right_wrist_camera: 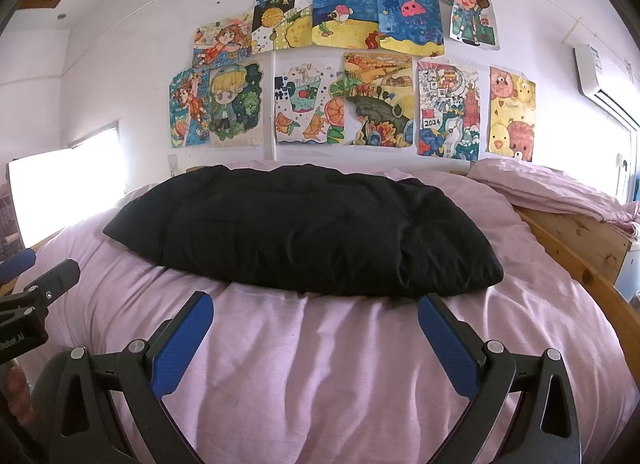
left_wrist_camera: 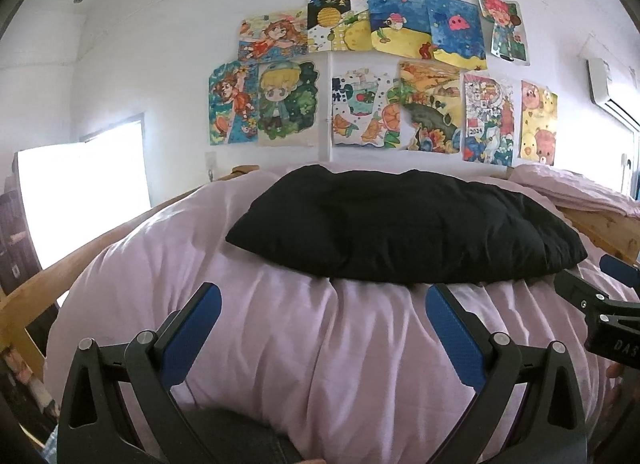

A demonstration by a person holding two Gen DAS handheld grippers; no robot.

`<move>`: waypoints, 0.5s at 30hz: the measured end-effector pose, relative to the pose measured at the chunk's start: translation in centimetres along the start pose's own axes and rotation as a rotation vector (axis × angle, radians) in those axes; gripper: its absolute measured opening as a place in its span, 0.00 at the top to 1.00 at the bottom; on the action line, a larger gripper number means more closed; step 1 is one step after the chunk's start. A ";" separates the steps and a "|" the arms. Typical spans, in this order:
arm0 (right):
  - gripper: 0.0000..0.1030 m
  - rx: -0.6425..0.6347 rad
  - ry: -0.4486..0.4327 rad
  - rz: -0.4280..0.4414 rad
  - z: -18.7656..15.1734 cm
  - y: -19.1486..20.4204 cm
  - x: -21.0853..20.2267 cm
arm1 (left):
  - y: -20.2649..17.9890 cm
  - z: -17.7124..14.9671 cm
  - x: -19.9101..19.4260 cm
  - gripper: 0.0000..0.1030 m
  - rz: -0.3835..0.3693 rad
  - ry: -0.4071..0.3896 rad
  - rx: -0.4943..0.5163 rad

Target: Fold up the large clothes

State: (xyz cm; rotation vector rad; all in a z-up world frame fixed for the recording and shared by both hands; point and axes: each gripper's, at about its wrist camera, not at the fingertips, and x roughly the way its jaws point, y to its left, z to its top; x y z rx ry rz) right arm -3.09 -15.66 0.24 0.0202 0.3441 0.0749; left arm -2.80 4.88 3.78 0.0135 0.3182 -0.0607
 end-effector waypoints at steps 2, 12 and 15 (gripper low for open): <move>0.00 0.002 0.000 0.001 0.0 0.1 0.0 | -0.2 -0.3 0.1 0.02 0.004 0.001 0.011; 0.00 0.003 -0.001 0.000 0.0 0.0 0.0 | -0.8 -0.8 0.2 0.02 0.014 0.003 0.020; 0.00 0.004 0.000 -0.002 0.0 0.1 0.0 | -0.7 -0.8 0.2 0.02 0.014 0.004 0.021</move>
